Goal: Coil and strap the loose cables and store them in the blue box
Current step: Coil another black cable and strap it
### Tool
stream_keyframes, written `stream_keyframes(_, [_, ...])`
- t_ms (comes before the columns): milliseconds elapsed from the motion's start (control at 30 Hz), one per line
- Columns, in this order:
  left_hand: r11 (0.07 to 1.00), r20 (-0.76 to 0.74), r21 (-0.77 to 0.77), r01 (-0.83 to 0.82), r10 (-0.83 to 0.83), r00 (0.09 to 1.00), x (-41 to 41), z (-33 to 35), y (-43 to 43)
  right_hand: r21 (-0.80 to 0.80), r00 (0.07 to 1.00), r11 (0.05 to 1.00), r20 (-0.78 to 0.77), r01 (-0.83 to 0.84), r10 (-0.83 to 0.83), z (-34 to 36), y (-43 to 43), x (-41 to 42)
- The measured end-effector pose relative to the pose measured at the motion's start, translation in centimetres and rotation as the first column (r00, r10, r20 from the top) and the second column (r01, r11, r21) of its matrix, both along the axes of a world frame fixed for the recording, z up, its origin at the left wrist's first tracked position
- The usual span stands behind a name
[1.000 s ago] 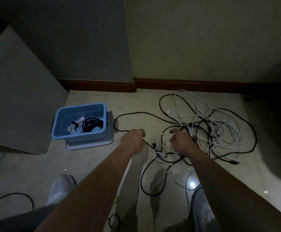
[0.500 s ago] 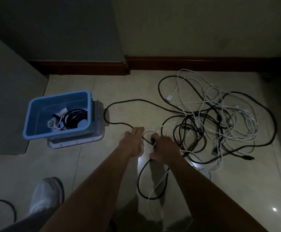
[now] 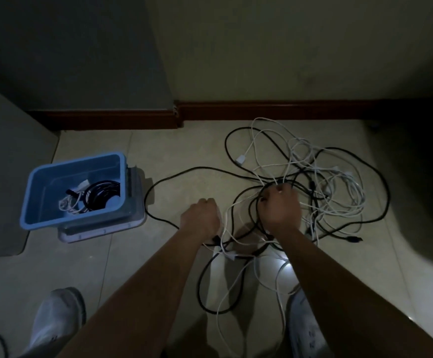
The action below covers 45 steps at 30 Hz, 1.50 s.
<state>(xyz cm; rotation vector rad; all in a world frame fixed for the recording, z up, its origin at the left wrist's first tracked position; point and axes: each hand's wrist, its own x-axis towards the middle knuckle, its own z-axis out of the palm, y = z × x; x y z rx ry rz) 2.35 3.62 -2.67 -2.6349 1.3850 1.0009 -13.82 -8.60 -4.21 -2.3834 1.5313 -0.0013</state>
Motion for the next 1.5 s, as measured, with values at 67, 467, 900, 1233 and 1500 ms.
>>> stream_keyframes(67, [0.999, -0.082, -0.051, -0.018, 0.014, 0.997, -0.7, 0.4, -1.2, 0.124, 0.996, 0.991, -0.082, 0.052, -0.042, 0.6, -1.6, -1.3])
stream_keyframes(467, [0.690, -0.697, 0.258, -0.676, 0.618, 0.364, -4.3, 1.1, -6.1, 0.827, 0.820, 0.512, 0.449, -0.231, -0.355, 3.7, 3.6, 1.9])
stream_keyframes(900, [0.974, -0.418, -0.074, -0.212, 0.162, 0.894, -6.3, -0.6, -5.8, 0.218, 0.800, 0.770, -0.204, 0.599, -0.564, -0.8, -3.1, -11.4])
stream_keyframes(1233, [0.996, -0.357, -0.068, -0.051, 0.024, 0.934, -9.8, -0.8, -7.0, 0.241, 0.858, 0.847, -0.341, 0.475, -0.384, -3.3, -1.9, -13.8])
stream_keyframes(1500, [0.962, -0.297, -0.183, -0.202, 0.142, 0.944, -8.0, 3.3, -5.9, 0.638, 0.828, 0.691, 0.144, 0.340, -0.541, 1.3, -0.3, -7.5])
